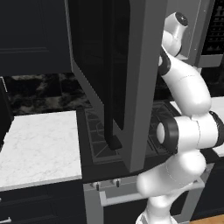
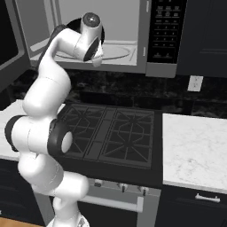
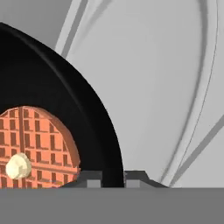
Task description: Open the microwave, place the bowl with waffle inside the microwave, then close the microwave door and turn it on.
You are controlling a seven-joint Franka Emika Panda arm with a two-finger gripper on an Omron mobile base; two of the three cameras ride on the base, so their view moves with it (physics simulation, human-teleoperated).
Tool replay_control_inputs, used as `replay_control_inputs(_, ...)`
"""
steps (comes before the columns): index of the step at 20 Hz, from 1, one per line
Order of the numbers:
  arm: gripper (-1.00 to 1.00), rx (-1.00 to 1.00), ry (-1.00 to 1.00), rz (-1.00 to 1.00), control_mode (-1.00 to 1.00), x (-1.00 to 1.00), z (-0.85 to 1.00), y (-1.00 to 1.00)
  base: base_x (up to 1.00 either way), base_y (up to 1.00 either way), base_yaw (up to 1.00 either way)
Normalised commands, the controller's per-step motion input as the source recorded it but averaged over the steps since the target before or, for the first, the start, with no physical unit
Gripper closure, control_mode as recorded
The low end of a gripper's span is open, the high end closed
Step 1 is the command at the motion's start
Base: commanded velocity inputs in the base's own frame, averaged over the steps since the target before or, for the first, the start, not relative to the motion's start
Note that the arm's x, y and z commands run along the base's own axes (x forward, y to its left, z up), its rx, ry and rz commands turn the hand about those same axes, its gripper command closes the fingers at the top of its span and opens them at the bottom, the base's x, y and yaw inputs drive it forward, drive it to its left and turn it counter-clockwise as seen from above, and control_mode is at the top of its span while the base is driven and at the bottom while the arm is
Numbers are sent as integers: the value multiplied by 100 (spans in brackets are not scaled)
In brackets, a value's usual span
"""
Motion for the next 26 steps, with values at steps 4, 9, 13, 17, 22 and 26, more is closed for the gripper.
replay_control_inputs(4, 100, 6, 19, -7, -100, 55, 15, -3, 0, 0, 0)
replay_control_inputs(9, 100, 0, 19, -21, -100, 38, 0, 0, 0, 0, 0)
replay_control_inputs(13, -100, 0, 0, -24, -100, -13, -3, -5, 0, 0, 0)
replay_control_inputs(17, -100, 13, -3, -14, -100, -12, -40, -31, 0, 0, 0)
replay_control_inputs(22, -100, 22, -18, -1, -100, -44, -37, -43, 0, 0, 0)
replay_control_inputs(26, -100, 18, -30, 0, -100, -100, -8, -75, 0, 0, 0)
